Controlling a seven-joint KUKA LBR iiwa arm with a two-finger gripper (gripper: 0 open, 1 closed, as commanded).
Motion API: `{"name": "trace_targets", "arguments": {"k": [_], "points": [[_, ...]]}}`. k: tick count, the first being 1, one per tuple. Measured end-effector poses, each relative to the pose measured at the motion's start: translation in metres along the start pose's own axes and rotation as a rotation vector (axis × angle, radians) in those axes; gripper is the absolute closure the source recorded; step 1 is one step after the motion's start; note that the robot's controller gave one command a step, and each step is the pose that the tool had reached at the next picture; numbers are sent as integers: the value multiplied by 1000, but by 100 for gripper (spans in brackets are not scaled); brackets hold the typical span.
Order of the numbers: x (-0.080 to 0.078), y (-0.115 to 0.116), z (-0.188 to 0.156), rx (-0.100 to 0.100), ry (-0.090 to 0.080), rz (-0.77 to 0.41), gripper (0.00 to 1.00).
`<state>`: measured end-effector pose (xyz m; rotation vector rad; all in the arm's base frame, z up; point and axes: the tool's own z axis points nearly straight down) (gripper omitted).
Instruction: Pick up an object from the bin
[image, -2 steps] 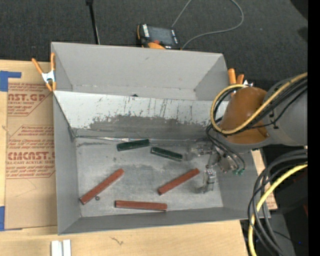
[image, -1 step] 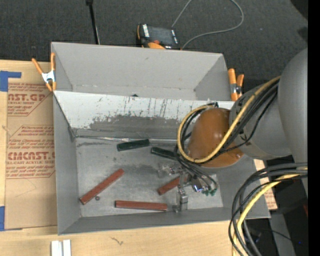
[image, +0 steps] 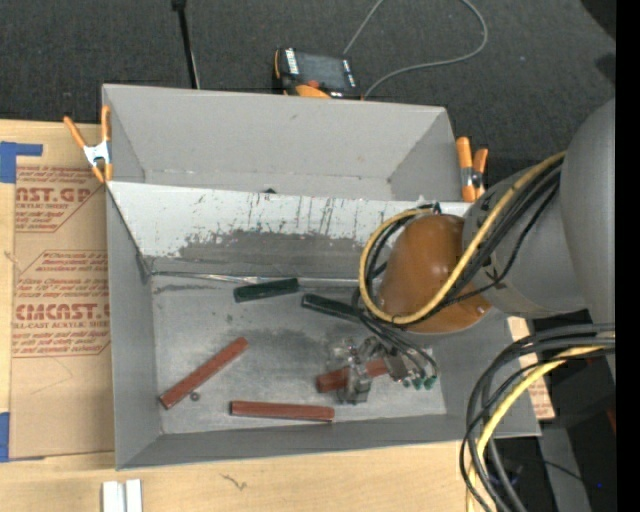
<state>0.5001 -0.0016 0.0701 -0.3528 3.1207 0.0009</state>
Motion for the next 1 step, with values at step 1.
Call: {"name": "trace_targets", "arguments": {"k": [1], "points": [[-52,0,-132,2,-11,48,100]]}}
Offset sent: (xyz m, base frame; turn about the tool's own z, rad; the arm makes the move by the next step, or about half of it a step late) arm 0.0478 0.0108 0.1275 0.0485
